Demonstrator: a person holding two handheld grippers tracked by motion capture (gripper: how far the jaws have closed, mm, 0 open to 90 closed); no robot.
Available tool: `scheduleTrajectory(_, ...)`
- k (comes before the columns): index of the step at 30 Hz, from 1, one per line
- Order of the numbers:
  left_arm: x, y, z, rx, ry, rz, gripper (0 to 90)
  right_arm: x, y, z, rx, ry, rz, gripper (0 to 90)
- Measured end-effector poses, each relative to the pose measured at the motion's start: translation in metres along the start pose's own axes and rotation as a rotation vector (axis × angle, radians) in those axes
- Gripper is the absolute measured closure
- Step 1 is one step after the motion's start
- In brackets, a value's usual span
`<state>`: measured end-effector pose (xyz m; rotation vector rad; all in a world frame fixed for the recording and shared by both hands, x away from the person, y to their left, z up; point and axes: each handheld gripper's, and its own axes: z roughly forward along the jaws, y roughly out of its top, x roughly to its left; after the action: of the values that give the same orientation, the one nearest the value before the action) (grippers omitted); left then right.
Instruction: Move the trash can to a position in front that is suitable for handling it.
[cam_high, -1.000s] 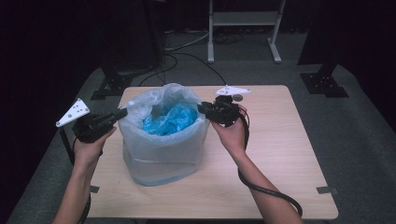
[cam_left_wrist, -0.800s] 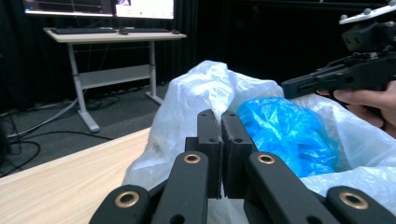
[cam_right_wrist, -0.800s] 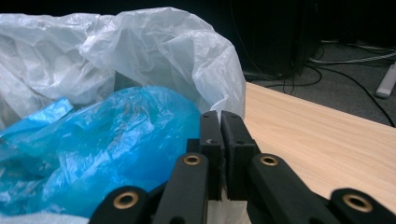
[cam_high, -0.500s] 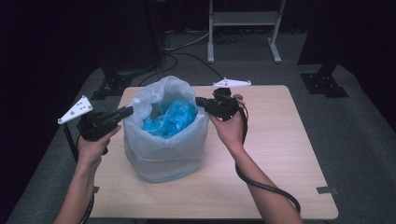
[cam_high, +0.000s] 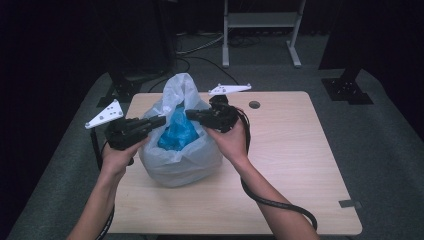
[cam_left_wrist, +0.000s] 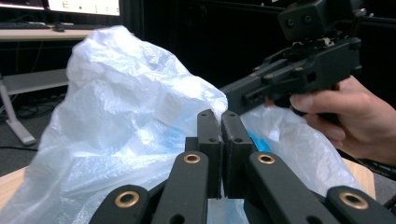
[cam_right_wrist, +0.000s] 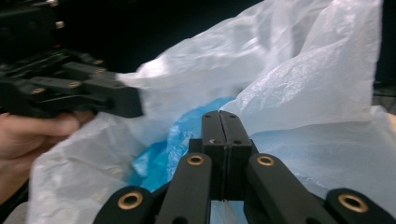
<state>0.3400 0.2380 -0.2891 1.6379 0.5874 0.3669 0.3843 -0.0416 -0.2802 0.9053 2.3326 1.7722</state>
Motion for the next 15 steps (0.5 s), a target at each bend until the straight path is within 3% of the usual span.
scheduleTrajectory(7, -0.001, -0.002, 0.010, 0.016, -0.025, -0.036, 88.2, 0.012, -0.006, 0.007, 0.022, 0.091, -0.015, 89.6)
scheduleTrajectory(15, 0.001, -0.004, 0.011, 0.009, -0.045, -0.083, 85.6, 0.023, -0.010, 0.014, 0.069, 0.114, -0.073, 89.6)
